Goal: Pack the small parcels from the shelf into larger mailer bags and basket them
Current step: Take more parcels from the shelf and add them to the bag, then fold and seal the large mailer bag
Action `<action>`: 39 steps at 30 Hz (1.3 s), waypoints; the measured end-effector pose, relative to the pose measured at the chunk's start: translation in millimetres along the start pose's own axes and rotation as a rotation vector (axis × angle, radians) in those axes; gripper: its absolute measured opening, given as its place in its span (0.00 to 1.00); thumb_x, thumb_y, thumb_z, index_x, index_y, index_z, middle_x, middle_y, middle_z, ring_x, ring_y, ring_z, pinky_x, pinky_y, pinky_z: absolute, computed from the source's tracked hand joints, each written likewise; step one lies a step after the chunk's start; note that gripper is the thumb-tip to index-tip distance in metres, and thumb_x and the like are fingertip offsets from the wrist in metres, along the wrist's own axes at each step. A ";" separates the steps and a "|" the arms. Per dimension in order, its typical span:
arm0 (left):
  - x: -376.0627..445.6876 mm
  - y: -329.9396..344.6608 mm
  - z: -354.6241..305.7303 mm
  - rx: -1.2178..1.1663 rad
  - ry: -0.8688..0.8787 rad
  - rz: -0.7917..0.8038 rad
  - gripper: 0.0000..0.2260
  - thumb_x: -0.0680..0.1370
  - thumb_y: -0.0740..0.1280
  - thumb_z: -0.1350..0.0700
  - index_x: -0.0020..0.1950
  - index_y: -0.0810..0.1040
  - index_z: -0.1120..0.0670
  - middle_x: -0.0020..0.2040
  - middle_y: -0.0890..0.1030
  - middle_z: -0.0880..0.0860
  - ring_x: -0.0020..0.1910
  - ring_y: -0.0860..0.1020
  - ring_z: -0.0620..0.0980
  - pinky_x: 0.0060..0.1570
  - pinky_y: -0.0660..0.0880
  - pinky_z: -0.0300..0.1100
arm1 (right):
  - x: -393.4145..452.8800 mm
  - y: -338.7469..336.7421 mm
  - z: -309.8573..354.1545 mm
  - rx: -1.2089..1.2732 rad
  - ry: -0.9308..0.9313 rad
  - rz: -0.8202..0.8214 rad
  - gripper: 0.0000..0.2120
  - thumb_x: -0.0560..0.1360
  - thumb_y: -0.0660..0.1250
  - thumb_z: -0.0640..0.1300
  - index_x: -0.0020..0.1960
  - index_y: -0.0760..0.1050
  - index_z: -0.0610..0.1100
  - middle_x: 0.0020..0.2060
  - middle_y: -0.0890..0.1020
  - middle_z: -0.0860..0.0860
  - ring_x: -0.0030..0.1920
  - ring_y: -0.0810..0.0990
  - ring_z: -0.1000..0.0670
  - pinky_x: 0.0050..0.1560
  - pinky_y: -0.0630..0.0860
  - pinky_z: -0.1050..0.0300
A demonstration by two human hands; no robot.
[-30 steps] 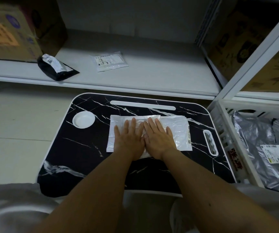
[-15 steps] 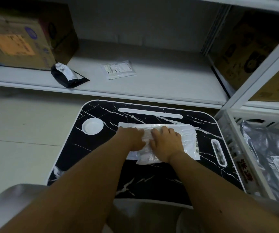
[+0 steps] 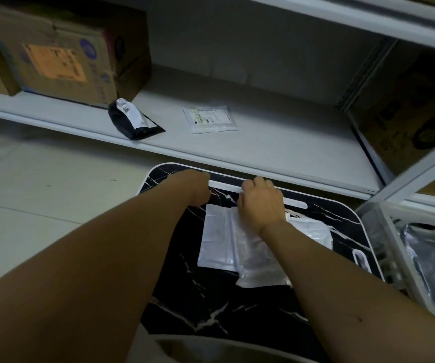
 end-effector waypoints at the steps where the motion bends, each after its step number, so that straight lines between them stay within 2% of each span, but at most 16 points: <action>1: 2.0 1.4 5.3 -0.024 -0.020 -0.021 0.19 0.80 0.59 0.52 0.70 0.65 0.55 0.66 0.73 0.58 0.64 0.71 0.59 0.63 0.70 0.55 | 6.7 -0.6 6.3 0.006 -0.027 -0.018 0.13 0.80 0.56 0.45 0.61 0.73 0.42 0.57 0.75 0.45 0.58 0.72 0.43 0.55 0.69 0.50; 5: 13.8 2.6 25.5 -0.091 -0.086 -0.105 0.18 0.79 0.61 0.52 0.67 0.67 0.57 0.63 0.74 0.59 0.61 0.73 0.60 0.61 0.72 0.57 | 37.1 1.7 30.1 0.024 -0.093 -0.044 0.13 0.80 0.56 0.44 0.61 0.72 0.41 0.57 0.75 0.43 0.58 0.72 0.43 0.53 0.70 0.50; 9: 34.0 1.4 31.4 -0.070 -0.151 -0.288 0.19 0.78 0.61 0.54 0.67 0.66 0.57 0.65 0.71 0.58 0.65 0.69 0.58 0.61 0.68 0.53 | 74.3 10.3 48.5 0.041 -0.119 -0.038 0.13 0.80 0.57 0.44 0.62 0.71 0.40 0.58 0.72 0.43 0.58 0.71 0.43 0.54 0.71 0.51; 13: 62.5 1.2 37.1 -0.060 -0.160 -0.475 0.19 0.76 0.61 0.56 0.66 0.66 0.56 0.65 0.69 0.55 0.68 0.65 0.55 0.65 0.66 0.53 | 118.5 18.1 61.2 0.088 -0.107 -0.006 0.14 0.79 0.60 0.41 0.63 0.69 0.41 0.61 0.69 0.44 0.60 0.69 0.43 0.53 0.70 0.51; 16: 79.8 1.1 49.4 -0.059 -0.160 -0.488 0.22 0.77 0.61 0.55 0.71 0.63 0.54 0.73 0.62 0.54 0.75 0.56 0.54 0.70 0.60 0.56 | 148.3 25.0 69.9 0.087 -0.114 0.045 0.16 0.77 0.63 0.41 0.65 0.68 0.44 0.66 0.66 0.45 0.64 0.67 0.43 0.57 0.69 0.50; 18: 86.8 4.0 57.3 -0.034 -0.165 -0.477 0.24 0.78 0.61 0.55 0.73 0.60 0.54 0.76 0.58 0.53 0.77 0.52 0.52 0.72 0.56 0.58 | 163.3 30.2 74.7 0.064 -0.149 0.067 0.16 0.78 0.61 0.43 0.65 0.67 0.48 0.70 0.62 0.44 0.67 0.65 0.42 0.59 0.67 0.48; 21: 92.2 9.5 71.5 -0.008 -0.197 -0.460 0.25 0.79 0.60 0.55 0.75 0.57 0.54 0.76 0.58 0.54 0.77 0.51 0.52 0.72 0.54 0.59 | 185.5 38.7 84.9 0.010 -0.211 0.119 0.18 0.81 0.55 0.48 0.71 0.63 0.55 0.76 0.53 0.42 0.73 0.57 0.41 0.67 0.62 0.45; 24: 91.9 13.1 81.4 0.004 -0.211 -0.442 0.24 0.78 0.59 0.55 0.74 0.58 0.55 0.74 0.60 0.54 0.76 0.53 0.53 0.71 0.56 0.58 | 203.5 43.5 92.9 0.007 -0.168 0.197 0.20 0.83 0.49 0.54 0.74 0.59 0.56 0.78 0.47 0.41 0.76 0.51 0.41 0.71 0.57 0.42; 27: 90.1 15.2 88.8 -0.002 -0.215 -0.431 0.24 0.78 0.60 0.56 0.74 0.59 0.54 0.75 0.59 0.54 0.76 0.53 0.53 0.72 0.56 0.59 | 213.5 49.8 98.2 0.015 -0.096 0.255 0.23 0.82 0.47 0.58 0.75 0.58 0.54 0.77 0.53 0.41 0.74 0.56 0.40 0.68 0.59 0.40; 33: 85.6 13.4 88.9 -0.015 -0.225 -0.417 0.24 0.78 0.60 0.55 0.74 0.59 0.55 0.76 0.57 0.54 0.77 0.51 0.54 0.73 0.53 0.59 | 207.4 49.9 101.6 -0.035 -0.096 0.194 0.24 0.82 0.47 0.57 0.72 0.64 0.45 0.69 0.67 0.44 0.68 0.65 0.44 0.63 0.64 0.45; 36: 80.8 10.7 86.6 -0.017 -0.217 -0.435 0.23 0.78 0.59 0.56 0.73 0.60 0.56 0.75 0.60 0.55 0.77 0.53 0.54 0.72 0.54 0.58 | 195.9 48.0 99.8 -0.067 -0.116 0.155 0.24 0.83 0.48 0.56 0.71 0.65 0.43 0.67 0.69 0.46 0.67 0.66 0.46 0.64 0.64 0.47; 39: 75.2 6.8 82.5 -0.035 -0.210 -0.440 0.24 0.79 0.58 0.57 0.74 0.60 0.57 0.76 0.59 0.56 0.77 0.52 0.54 0.73 0.54 0.58 | 185.6 43.2 92.8 -0.086 -0.116 0.177 0.23 0.83 0.48 0.55 0.71 0.65 0.43 0.67 0.69 0.48 0.68 0.65 0.47 0.64 0.64 0.48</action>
Point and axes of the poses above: each hand's wrist, its own x-axis towards the middle knuckle, its own y-axis out of the palm, z = x × y, the point moved 2 cm from there along x, towards the middle knuckle
